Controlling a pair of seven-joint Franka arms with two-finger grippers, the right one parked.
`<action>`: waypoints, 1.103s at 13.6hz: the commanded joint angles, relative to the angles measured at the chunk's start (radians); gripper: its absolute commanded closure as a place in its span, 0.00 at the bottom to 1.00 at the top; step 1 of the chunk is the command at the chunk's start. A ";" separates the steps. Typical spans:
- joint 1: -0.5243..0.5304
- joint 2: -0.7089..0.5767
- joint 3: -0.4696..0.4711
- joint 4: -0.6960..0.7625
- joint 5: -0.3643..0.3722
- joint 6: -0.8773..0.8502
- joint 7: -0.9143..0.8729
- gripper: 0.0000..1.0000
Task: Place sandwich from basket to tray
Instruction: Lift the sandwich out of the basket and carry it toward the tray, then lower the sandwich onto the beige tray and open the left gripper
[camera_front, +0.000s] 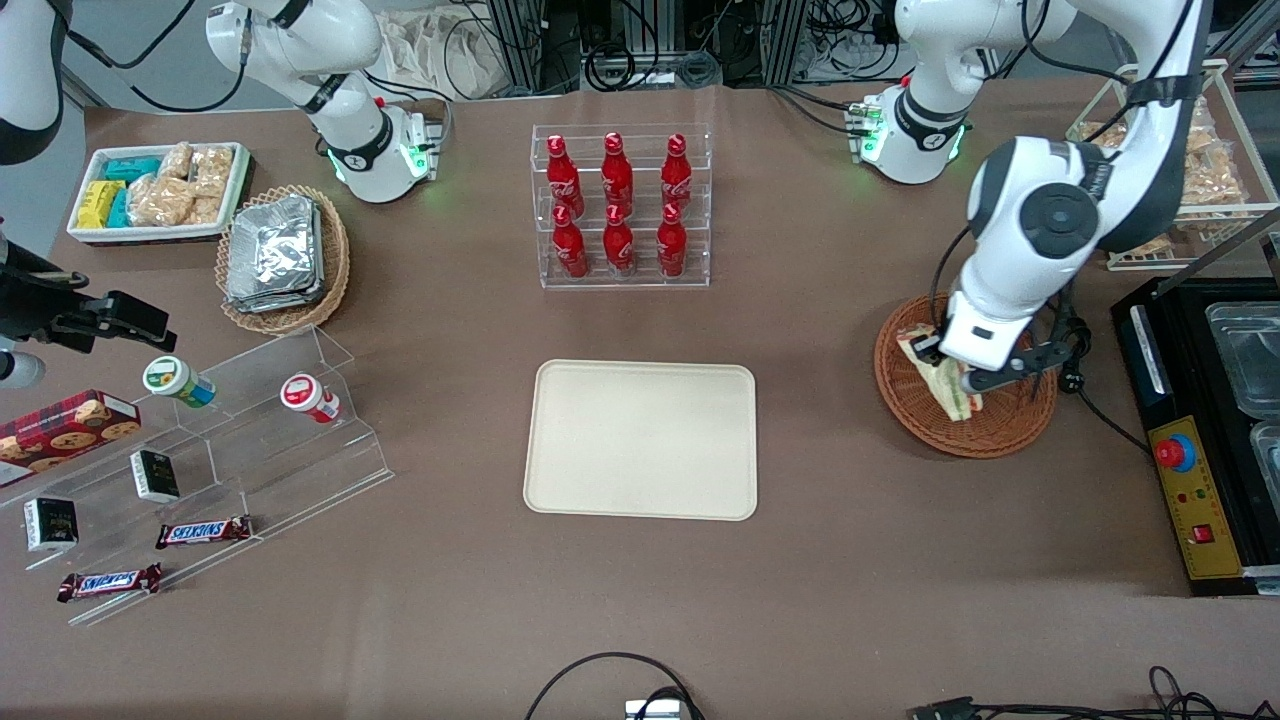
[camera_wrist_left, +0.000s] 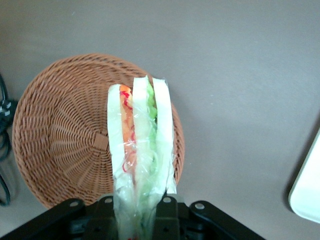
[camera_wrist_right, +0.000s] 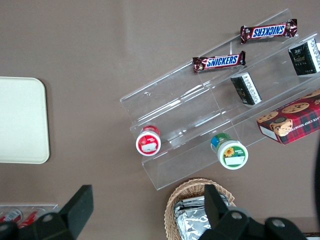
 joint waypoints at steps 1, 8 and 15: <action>0.000 0.082 -0.063 0.091 0.048 -0.019 0.028 1.00; -0.049 0.223 -0.188 0.259 0.052 -0.019 0.066 1.00; -0.153 0.376 -0.186 0.399 0.063 -0.004 0.046 1.00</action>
